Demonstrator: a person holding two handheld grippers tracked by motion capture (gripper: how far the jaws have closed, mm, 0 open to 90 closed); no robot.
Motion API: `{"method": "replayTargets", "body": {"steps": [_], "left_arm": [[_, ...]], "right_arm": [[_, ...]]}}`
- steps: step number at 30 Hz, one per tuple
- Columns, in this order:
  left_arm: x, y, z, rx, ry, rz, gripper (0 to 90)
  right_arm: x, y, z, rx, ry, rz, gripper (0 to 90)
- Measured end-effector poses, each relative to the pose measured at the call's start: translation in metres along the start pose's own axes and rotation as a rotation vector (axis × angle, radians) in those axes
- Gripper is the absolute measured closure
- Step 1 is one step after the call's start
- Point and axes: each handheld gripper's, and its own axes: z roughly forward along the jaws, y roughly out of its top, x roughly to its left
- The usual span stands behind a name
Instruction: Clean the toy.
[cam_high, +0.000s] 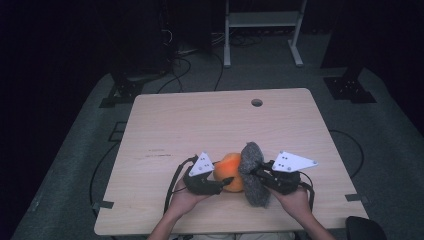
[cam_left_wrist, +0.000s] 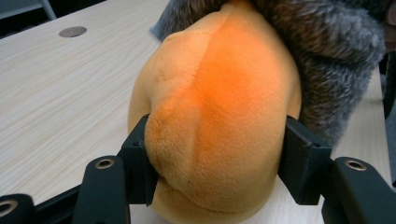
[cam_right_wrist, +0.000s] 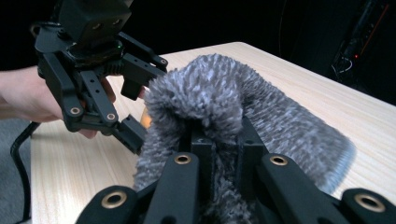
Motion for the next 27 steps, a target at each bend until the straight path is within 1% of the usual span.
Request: {"method": "replayTargets", "body": {"steps": [1, 4, 5, 6, 7, 8, 9, 10, 11, 12, 13, 14, 15, 16, 18, 20, 21, 22, 23, 24, 25, 27], "left_arm": [[0.0, 0.0, -0.002, -0.001, -0.005, 0.007, 39.1], [0.002, 0.001, -0.008, -0.018, -0.05, 0.01, 35.8], [0.004, -0.001, -0.009, -0.022, -0.084, 0.004, 33.7], [0.006, -0.002, -0.009, -0.029, -0.113, -0.009, 29.5], [0.008, -0.004, -0.009, -0.045, -0.133, -0.023, 26.4], [0.01, -0.007, -0.009, -0.063, -0.119, -0.022, 22.1], [0.01, -0.007, -0.007, -0.058, -0.102, -0.024, 17.7], [0.011, -0.007, -0.001, -0.022, -0.079, -0.035, 14.6], [0.011, -0.008, 0.004, 0.009, -0.091, -0.048, 10.4], [0.011, -0.008, 0.007, 0.016, -0.098, -0.053, 10.4], [0.008, -0.009, 0.008, 0.009, -0.076, -0.031, 13.1], [0.007, -0.009, 0.008, -0.001, -0.064, -0.018, 20.9], [0.005, -0.009, 0.007, -0.003, -0.056, -0.006, 27.2], [0.004, -0.009, 0.007, -0.003, -0.051, 0.002, 31.8], [0.002, -0.009, 0.007, 0.0, -0.046, 0.01, 36.0], [0.003, -0.009, 0.006, 0.003, -0.044, 0.002, 37.4], [0.004, -0.009, 0.006, -0.001, -0.041, -0.009, 37.6], [0.006, -0.009, 0.005, -0.003, -0.034, -0.024, 37.6], [0.007, -0.009, 0.005, -0.008, -0.031, -0.042, 37.5], [0.009, -0.009, 0.005, -0.013, -0.032, -0.071, 37.4], [0.01, -0.008, 0.005, -0.011, -0.032, -0.079, 37.1], [0.01, -0.008, 0.007, -0.015, -0.031, -0.09, 36.8]], "right_arm": [[-0.002, 0.0, 0.001, 0.001, -0.001, 0.003, 81.1], [-0.011, -0.006, 0.001, 0.006, -0.001, 0.043, 81.1], [-0.012, -0.007, 0.002, 0.012, 0.0, 0.046, 81.2], [-0.013, -0.009, 0.002, 0.021, -0.008, 0.04, 81.2], [-0.013, -0.01, 0.002, 0.031, -0.021, 0.032, 81.1], [-0.015, -0.012, 0.002, 0.034, -0.034, 0.03, 81.1], [-0.019, -0.014, 0.001, 0.03, -0.028, 0.059, 81.2], [-0.02, -0.014, 0.0, 0.027, -0.026, 0.072, 81.1], [-0.02, -0.014, 0.0, 0.028, -0.023, 0.069, 81.2], [-0.017, -0.013, 0.001, 0.027, -0.016, 0.063, 81.2], [-0.014, -0.012, 0.001, 0.025, -0.011, 0.053, 81.1], [-0.008, -0.009, 0.003, 0.03, -0.008, 0.031, 81.1], [-0.005, -0.008, 0.003, 0.027, -0.005, 0.018, 81.1], [-0.003, -0.006, 0.003, 0.021, 0.001, 0.01, 81.1], [-0.003, -0.003, 0.004, 0.021, 0.005, 0.002, 81.1], [-0.009, -0.004, 0.004, 0.021, 0.0, 0.017, 81.1], [-0.012, -0.005, 0.003, 0.023, -0.01, 0.027, 81.1], [-0.016, -0.008, 0.003, 0.026, -0.031, 0.021, 81.1], [-0.021, -0.012, 0.002, 0.035, -0.055, 0.029, 81.1], [-0.024, -0.014, 0.001, 0.04, -0.06, 0.042, 81.1], [-0.025, -0.017, 0.0, 0.05, -0.068, 0.044, 81.1], [-0.02, -0.017, -0.001, 0.052, -0.057, 0.035, 81.1]]}}
